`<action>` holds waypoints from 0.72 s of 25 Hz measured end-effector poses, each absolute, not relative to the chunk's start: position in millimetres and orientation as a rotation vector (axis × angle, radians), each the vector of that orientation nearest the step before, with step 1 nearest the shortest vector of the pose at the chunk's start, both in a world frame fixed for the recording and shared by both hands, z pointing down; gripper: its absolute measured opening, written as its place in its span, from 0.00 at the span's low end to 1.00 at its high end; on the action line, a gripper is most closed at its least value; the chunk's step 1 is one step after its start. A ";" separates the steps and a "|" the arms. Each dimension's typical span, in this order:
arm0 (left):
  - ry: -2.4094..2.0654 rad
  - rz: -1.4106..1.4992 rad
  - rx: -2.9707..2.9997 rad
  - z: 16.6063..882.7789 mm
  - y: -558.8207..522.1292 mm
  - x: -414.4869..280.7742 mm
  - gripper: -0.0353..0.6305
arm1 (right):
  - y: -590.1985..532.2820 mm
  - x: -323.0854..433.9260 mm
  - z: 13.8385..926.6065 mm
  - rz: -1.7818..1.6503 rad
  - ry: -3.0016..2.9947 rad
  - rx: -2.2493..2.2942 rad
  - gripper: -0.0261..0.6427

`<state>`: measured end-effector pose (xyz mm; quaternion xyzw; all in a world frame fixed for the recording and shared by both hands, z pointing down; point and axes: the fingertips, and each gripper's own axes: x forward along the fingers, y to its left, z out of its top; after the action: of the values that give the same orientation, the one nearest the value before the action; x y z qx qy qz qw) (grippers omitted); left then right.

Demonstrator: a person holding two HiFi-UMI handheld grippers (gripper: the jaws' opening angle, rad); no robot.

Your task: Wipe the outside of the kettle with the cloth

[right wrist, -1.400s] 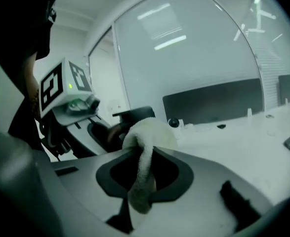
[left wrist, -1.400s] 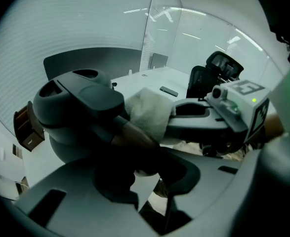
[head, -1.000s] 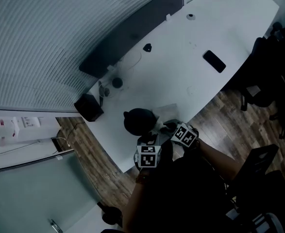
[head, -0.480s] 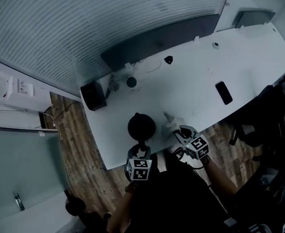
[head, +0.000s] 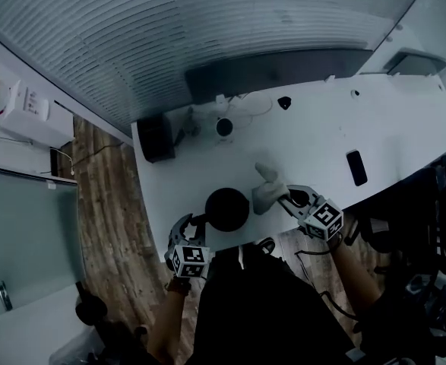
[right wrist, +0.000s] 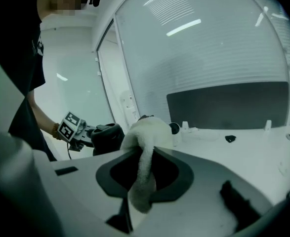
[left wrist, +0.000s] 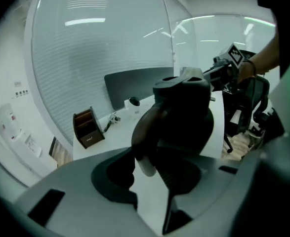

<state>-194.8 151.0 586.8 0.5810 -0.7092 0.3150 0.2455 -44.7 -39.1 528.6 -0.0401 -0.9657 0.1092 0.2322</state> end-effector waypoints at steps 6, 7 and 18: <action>-1.784 1.016 1.887 581.1 114.0 -217.2 0.25 | -3.9 -104.1 514.3 0.257 -2.620 -0.470 0.11; -1.757 1.027 1.918 582.0 109.0 -219.2 0.25 | 4.1 -109.6 515.6 0.268 -2.605 -0.528 0.11; -1.631 1.163 1.957 590.1 87.4 -224.9 0.25 | 8.0 -104.9 644.6 0.491 -2.367 -0.493 0.11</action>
<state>-224.9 87.4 590.1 0.6887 -0.5739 0.4094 0.1697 -104.9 8.0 644.6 -0.1885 -0.9053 0.1877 0.3311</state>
